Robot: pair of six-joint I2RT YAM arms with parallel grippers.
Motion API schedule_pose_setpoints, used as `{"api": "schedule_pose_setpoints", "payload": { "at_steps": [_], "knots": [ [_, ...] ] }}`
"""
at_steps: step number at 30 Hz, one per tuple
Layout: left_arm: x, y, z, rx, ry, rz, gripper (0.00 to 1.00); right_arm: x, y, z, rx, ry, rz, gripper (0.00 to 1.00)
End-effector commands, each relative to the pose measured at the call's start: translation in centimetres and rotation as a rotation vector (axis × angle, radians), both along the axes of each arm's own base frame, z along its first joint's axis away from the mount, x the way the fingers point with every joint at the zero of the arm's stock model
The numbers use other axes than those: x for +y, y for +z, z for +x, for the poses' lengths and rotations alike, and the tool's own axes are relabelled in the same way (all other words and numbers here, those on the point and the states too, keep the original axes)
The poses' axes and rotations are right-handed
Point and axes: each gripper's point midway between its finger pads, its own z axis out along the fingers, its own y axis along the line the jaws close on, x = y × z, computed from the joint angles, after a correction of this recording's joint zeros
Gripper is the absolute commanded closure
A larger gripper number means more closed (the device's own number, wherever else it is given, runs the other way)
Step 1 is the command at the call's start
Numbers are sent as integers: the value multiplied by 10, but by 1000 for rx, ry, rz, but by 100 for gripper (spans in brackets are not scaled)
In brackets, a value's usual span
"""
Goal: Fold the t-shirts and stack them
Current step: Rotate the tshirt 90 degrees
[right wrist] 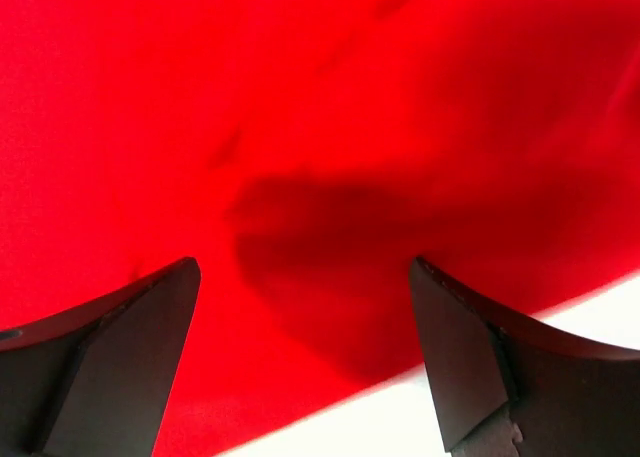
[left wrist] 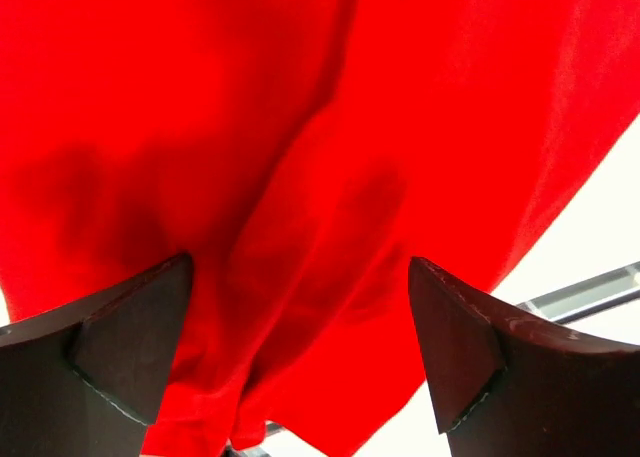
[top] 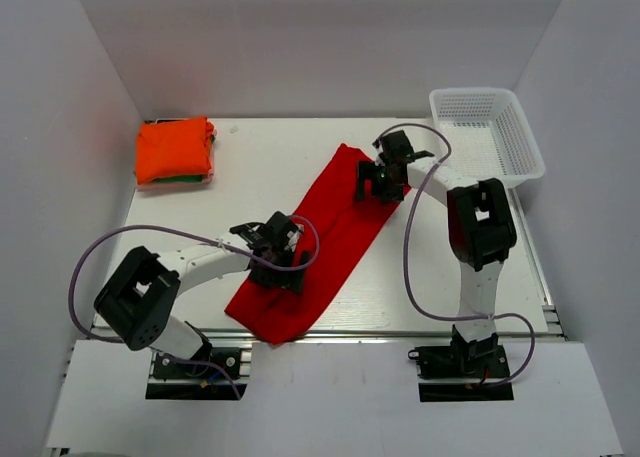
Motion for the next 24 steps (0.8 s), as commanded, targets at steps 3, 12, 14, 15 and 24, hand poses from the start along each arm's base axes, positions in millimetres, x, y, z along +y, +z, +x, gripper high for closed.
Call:
{"api": "schedule_pose_setpoints", "payload": {
  "at_steps": [3,12,14,15,24],
  "knots": [
    [-15,3,-19,55,-53,26,2,10,1,49,-65,-1,13,10],
    [-73,-3,-33,151,-194,2,1,17,-52,120,-10,7,67,10],
    [-92,5,-30,134,-223,-34,1,20,-41,137,-45,5,121,10],
    [-97,6,-27,129,-223,-40,1,19,-40,144,-66,-2,135,10],
    [-127,34,-24,8,-294,-82,1,23,62,168,-313,95,213,10]
  ]
}}
